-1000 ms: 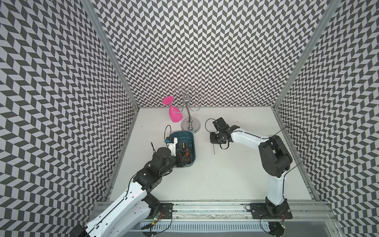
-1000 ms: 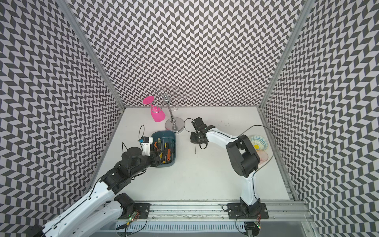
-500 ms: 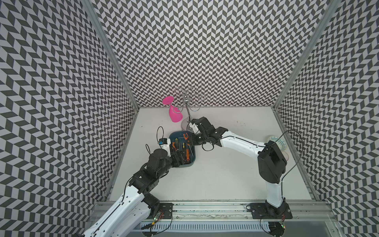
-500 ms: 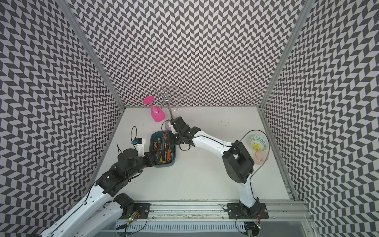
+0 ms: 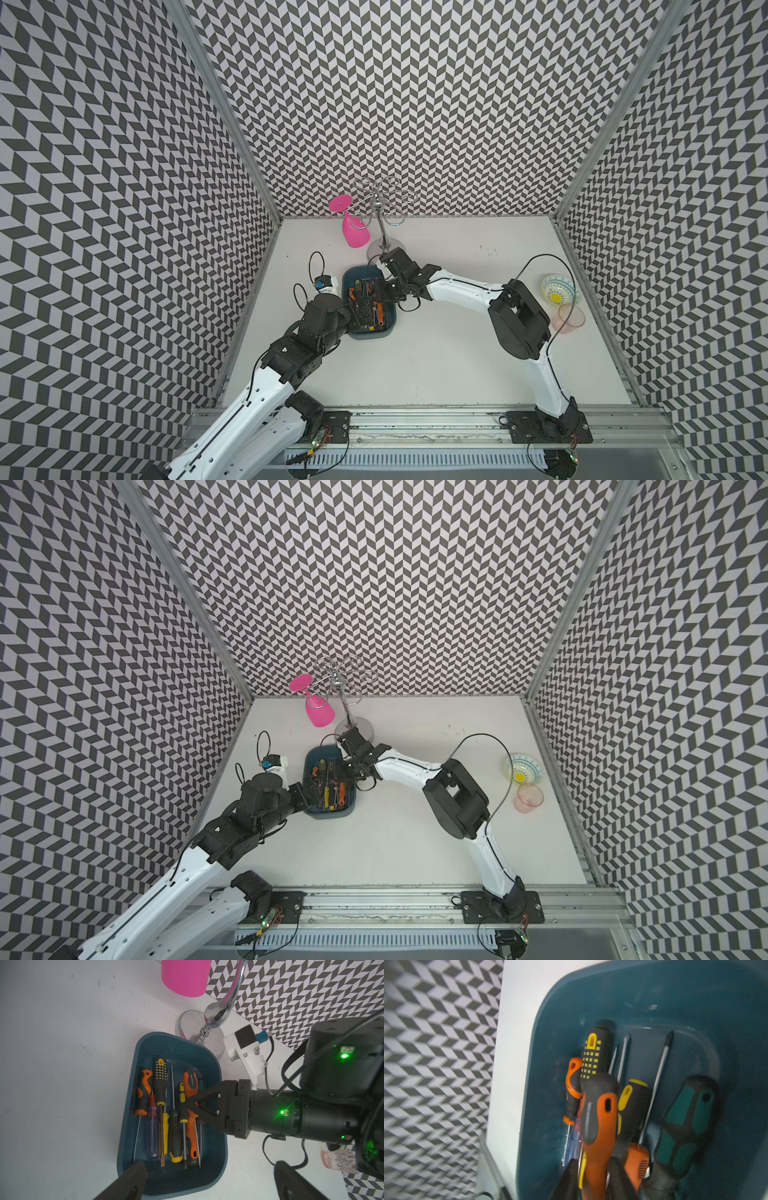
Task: Put the screwdriver on the desktop into the storage box
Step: Place the screwdriver in the storage box, then reset both arms
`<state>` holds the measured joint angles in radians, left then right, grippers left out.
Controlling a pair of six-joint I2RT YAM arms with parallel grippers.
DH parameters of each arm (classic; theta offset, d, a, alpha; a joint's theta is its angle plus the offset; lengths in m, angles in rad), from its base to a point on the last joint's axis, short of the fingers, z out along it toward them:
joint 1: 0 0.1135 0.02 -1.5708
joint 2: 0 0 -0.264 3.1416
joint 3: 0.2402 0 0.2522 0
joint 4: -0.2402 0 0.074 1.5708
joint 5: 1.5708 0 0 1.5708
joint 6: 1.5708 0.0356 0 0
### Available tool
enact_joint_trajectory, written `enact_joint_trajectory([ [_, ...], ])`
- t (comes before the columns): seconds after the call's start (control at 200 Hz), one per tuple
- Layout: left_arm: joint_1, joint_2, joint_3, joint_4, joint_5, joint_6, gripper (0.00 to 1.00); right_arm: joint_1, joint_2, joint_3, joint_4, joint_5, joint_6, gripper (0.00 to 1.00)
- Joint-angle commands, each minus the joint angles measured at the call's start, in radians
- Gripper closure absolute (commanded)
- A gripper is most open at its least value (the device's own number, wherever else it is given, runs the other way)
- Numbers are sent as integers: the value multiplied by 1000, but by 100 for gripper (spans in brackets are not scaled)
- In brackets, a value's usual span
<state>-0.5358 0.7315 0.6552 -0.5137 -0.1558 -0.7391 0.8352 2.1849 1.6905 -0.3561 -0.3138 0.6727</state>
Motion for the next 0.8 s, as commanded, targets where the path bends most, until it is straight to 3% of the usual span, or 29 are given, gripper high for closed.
enact_joint_trajectory([
  [0.0,11,16,46,-29,-43,12,0,2,-32,1,45,44,-13,54],
  [0.005,11,17,48,-29,-44,13,0,1,-34,-2,46,47,-14,48],
  [0.015,11,19,50,-28,-47,15,1,2,-43,-9,49,51,-16,18],
  [0.02,11,21,52,-27,-47,17,1,2,-46,-12,51,53,-17,9],
  [0.04,11,26,56,-24,-50,26,0,0,-60,-27,58,60,-21,0],
  [0.155,24,51,82,16,-80,88,0,-17,-173,-137,96,94,-51,0],
  [0.43,62,263,201,7,-467,166,1,-138,-560,-489,190,310,-167,0],
  [0.536,114,390,215,46,-579,158,0,-207,-730,-632,237,527,-196,0],
  [0.636,151,471,148,220,-613,266,0,-261,-887,-828,378,780,-276,1],
  [0.711,194,527,128,275,-618,266,0,-274,-987,-1010,596,1032,-388,0],
  [0.796,230,582,119,329,-647,293,0,-343,-1044,-1225,876,1127,-474,1],
])
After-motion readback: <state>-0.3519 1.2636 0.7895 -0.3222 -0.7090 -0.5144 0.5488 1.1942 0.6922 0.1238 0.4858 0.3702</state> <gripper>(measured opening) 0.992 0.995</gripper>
